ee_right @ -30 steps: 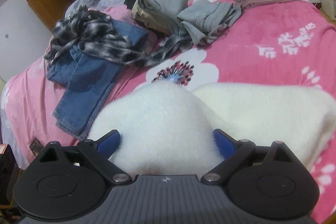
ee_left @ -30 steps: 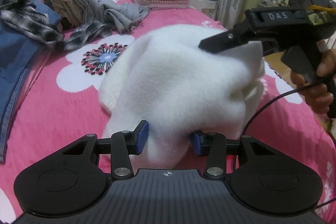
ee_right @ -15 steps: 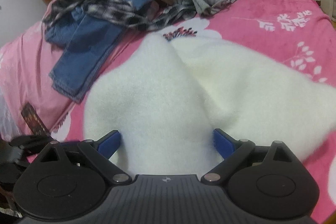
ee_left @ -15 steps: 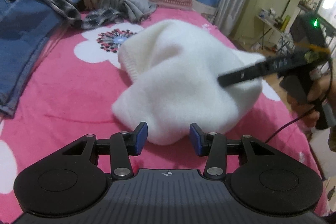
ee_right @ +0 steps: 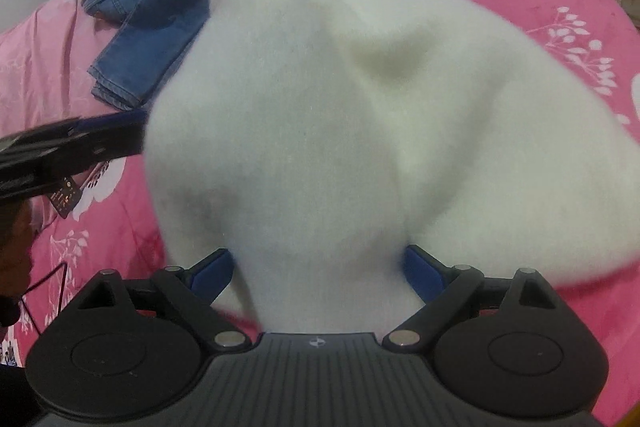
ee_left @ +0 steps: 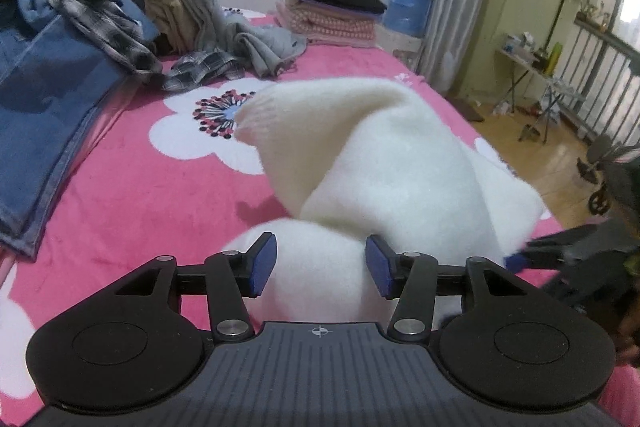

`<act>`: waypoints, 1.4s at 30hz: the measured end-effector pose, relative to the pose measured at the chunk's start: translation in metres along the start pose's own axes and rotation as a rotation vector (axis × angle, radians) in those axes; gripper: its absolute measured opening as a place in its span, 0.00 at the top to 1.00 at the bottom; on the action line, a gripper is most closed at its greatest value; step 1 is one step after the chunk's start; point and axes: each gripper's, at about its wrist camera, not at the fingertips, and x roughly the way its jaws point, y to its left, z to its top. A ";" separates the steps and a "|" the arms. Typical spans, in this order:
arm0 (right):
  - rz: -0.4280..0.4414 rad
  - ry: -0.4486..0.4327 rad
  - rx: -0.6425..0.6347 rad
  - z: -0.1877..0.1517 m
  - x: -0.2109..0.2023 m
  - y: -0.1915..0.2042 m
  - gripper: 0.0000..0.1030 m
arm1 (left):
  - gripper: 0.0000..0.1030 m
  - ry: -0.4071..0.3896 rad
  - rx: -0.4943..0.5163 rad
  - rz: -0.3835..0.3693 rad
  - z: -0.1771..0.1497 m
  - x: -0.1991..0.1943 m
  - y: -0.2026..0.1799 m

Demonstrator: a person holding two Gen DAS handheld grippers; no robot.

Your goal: Fold clothes

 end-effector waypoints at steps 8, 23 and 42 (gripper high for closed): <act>0.004 -0.017 0.010 -0.004 -0.007 -0.001 0.10 | 0.43 0.019 -0.032 0.024 -0.007 0.021 -0.001; 0.041 -0.022 0.092 0.004 -0.007 -0.011 0.09 | 0.39 0.029 -0.085 0.015 -0.010 0.022 0.004; 0.027 -0.039 0.094 0.000 -0.006 -0.010 0.09 | 0.39 0.019 -0.096 0.027 -0.011 0.014 0.004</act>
